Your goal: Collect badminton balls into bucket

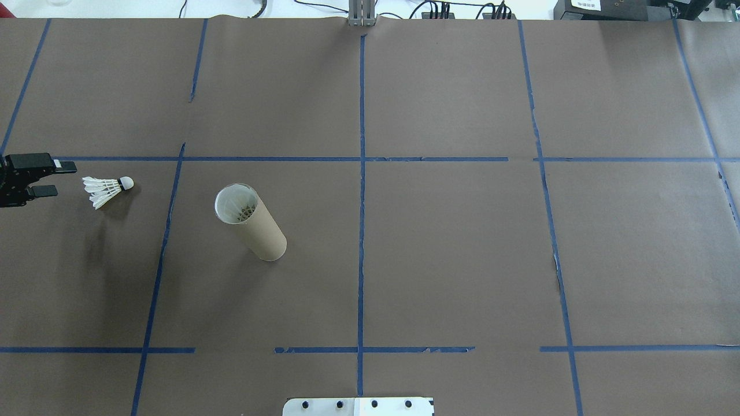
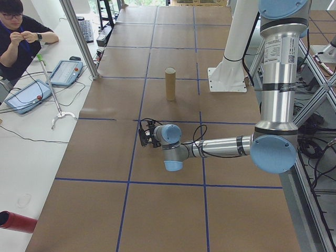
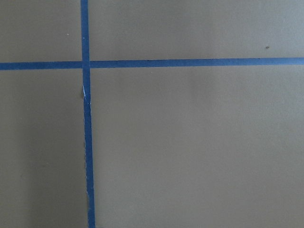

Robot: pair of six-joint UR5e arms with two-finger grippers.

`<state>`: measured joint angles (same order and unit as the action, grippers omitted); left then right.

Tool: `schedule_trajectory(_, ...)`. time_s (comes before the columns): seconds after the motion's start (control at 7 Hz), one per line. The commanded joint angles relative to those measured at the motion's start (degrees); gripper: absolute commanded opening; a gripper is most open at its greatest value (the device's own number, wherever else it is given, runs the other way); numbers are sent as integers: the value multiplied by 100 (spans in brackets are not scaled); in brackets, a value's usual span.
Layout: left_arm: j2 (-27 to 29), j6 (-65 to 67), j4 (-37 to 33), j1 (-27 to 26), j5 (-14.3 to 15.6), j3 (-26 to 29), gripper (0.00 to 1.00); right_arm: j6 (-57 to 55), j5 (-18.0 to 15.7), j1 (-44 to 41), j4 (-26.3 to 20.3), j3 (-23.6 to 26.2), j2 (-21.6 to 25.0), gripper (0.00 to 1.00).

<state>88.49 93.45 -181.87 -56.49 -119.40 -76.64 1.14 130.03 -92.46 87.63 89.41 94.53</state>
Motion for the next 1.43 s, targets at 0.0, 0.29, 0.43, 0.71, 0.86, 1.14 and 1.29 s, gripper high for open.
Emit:
schedule_trajectory(0.0, 132, 42, -41, 252, 84, 306, 100, 0, -4, 0, 0, -2, -5, 100)
schedule_trajectory(0.29, 238, 51, -41, 341, 119, 317, 100, 0, -4, 0, 0, -2, -5, 100)
schedule_trajectory(0.43, 282, 60, -41, 341, 119, 317, 100, 0, -4, 0, 0, -2, -5, 100)
schedule_trajectory(0.71, 370, 86, -24, 341, 119, 326, 84, 0, -4, 0, 0, -2, -5, 100)
schedule_trajectory(0.86, 379, 86, -24, 341, 102, 326, 66, 0, -4, 0, 0, 6, -5, 100)
schedule_trajectory(1.14, 379, 86, -15, 341, 93, 352, 60, 0, -4, 0, 0, -2, -5, 100)
schedule_trajectory(1.29, 388, 86, 3, 367, 93, 369, 54, 0, -4, 0, 0, 6, 3, 100)
